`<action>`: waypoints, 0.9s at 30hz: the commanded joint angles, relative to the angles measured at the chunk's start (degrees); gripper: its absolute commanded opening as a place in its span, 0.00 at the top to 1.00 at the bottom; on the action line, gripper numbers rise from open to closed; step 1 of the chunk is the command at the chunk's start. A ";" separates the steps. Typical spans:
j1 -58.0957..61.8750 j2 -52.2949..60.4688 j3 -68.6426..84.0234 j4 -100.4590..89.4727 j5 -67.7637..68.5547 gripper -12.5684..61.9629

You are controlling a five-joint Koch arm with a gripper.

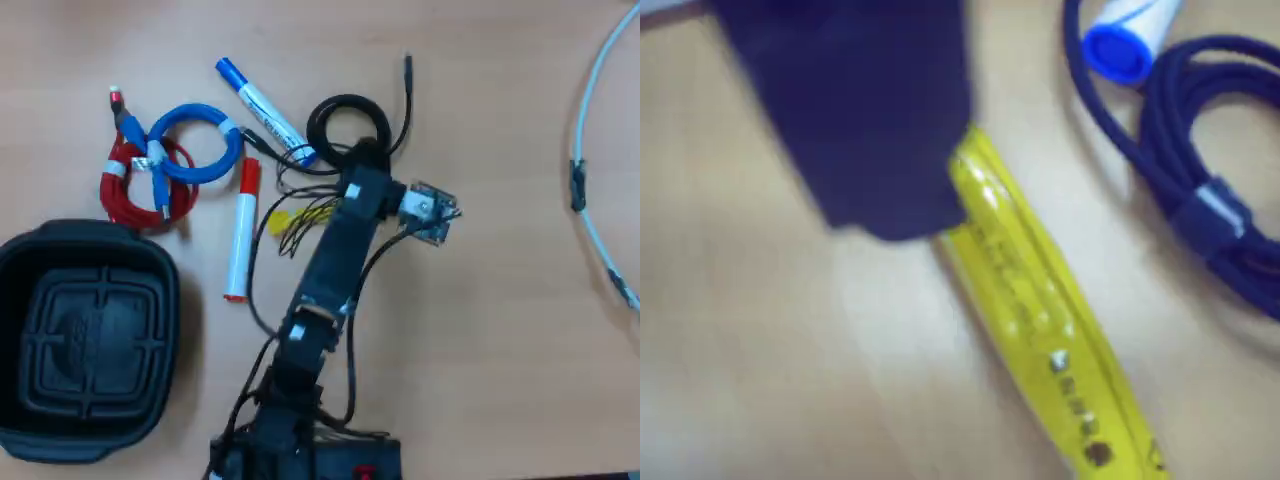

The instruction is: Pick up the yellow instant coffee stick, then put it in the black bowl

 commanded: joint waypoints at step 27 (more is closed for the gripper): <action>-1.58 -18.90 6.33 2.99 -0.62 0.07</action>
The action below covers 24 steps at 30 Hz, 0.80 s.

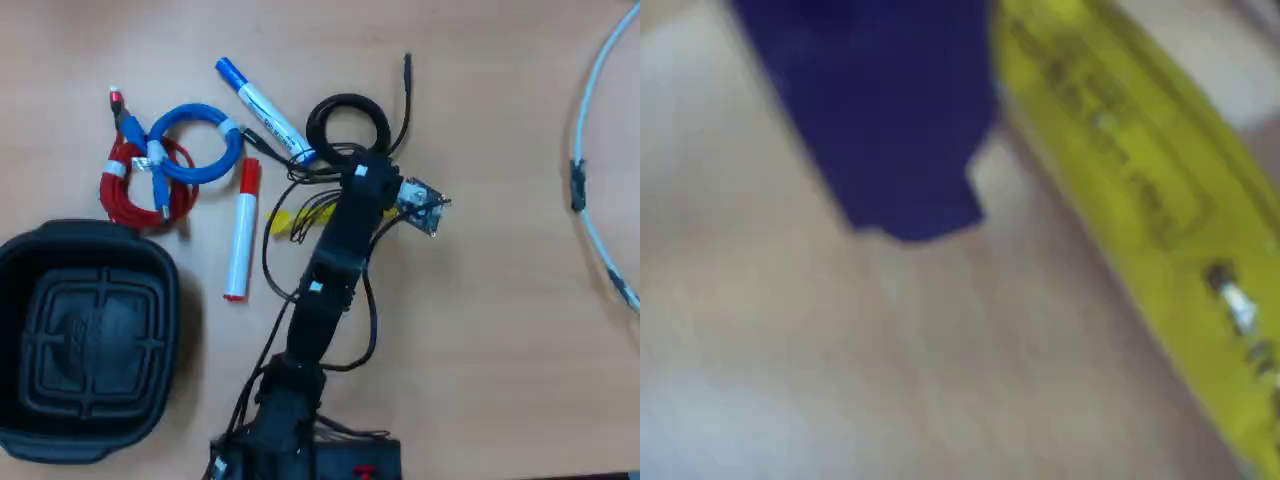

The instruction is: Pick up the yellow instant coffee stick, then put it in the black bowl

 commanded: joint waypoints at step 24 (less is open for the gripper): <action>-2.99 9.23 6.15 -9.14 -1.67 0.07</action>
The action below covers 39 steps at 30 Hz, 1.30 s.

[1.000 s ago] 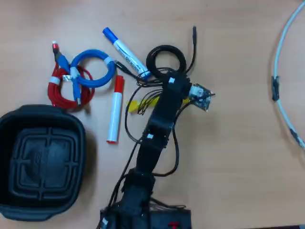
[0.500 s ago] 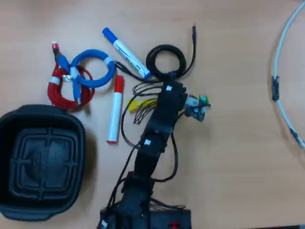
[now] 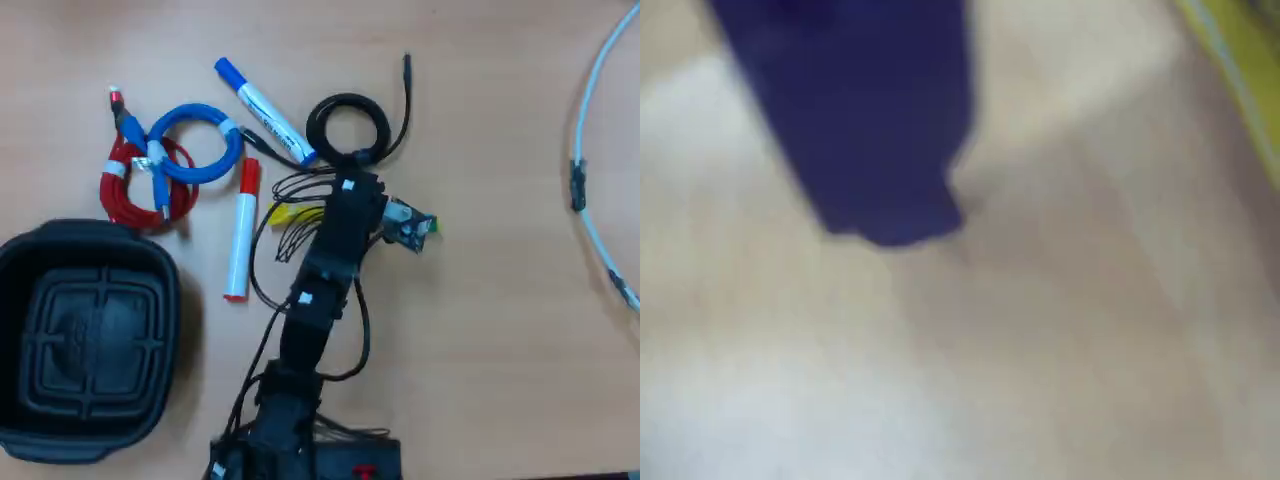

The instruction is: Pick up the yellow instant coffee stick, then put it in the black bowl

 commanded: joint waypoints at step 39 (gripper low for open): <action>2.72 -1.85 -6.15 -3.16 1.14 0.91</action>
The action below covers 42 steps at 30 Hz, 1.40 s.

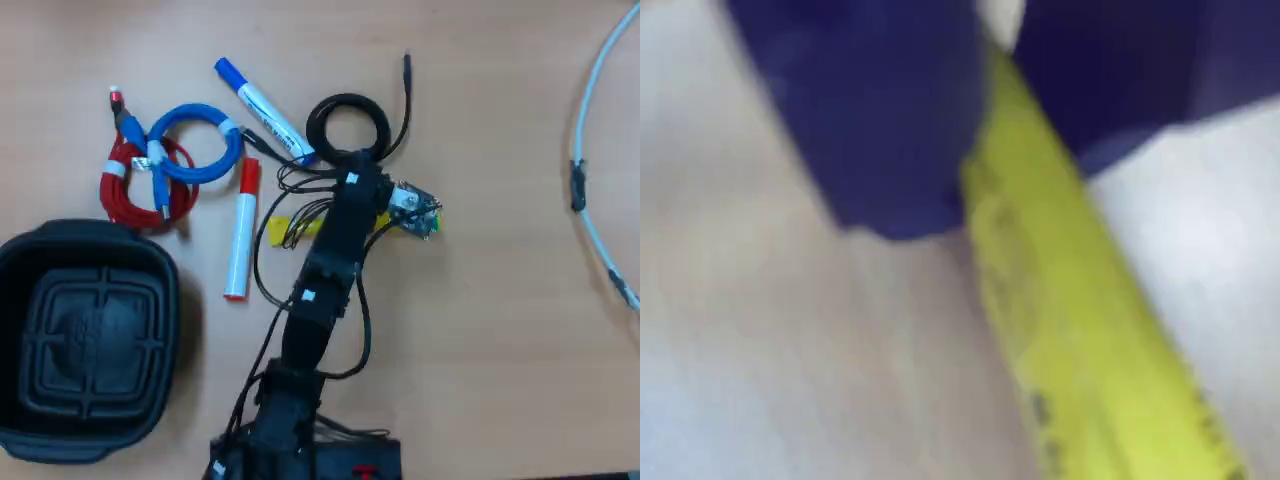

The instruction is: Pick up the yellow instant coffee stick, then put it in the black bowl

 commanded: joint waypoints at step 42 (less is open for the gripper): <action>-55.46 53.44 -1.41 -4.57 26.63 0.91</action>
